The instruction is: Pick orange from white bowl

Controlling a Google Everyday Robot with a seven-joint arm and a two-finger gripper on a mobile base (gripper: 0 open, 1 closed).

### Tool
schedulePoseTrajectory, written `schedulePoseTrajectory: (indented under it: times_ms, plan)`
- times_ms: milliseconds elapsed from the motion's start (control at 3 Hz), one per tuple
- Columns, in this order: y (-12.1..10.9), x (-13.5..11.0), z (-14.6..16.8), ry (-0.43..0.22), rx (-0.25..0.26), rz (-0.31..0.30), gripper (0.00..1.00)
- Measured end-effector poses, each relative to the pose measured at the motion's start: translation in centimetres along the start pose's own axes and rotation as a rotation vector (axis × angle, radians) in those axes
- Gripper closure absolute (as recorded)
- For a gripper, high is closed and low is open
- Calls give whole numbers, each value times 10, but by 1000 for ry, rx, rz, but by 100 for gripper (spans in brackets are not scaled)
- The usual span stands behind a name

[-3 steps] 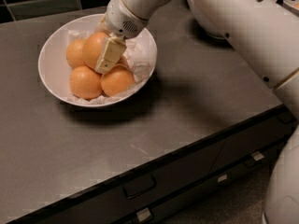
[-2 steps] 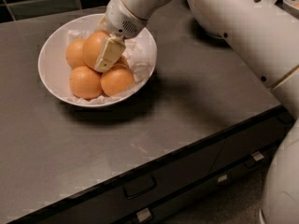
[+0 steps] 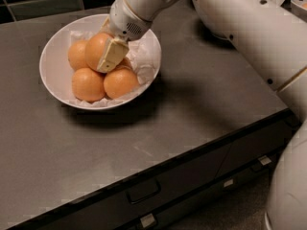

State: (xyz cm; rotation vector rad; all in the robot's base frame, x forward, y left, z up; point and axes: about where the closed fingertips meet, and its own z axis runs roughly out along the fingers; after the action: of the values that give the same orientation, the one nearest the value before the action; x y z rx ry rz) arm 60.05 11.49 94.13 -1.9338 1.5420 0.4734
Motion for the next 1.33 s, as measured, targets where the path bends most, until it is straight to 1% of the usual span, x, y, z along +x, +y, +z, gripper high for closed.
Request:
schedulePoseTrajectory:
  times_ms: [333,667,1000,1333]
  plan:
    - [0,0,0,0,0,0,59]
    - [0,0,0,0,0,0,82]
    - [0,-18,-7,43,20,-28,100]
    - [3,-45,-18,93,54,-73,100]
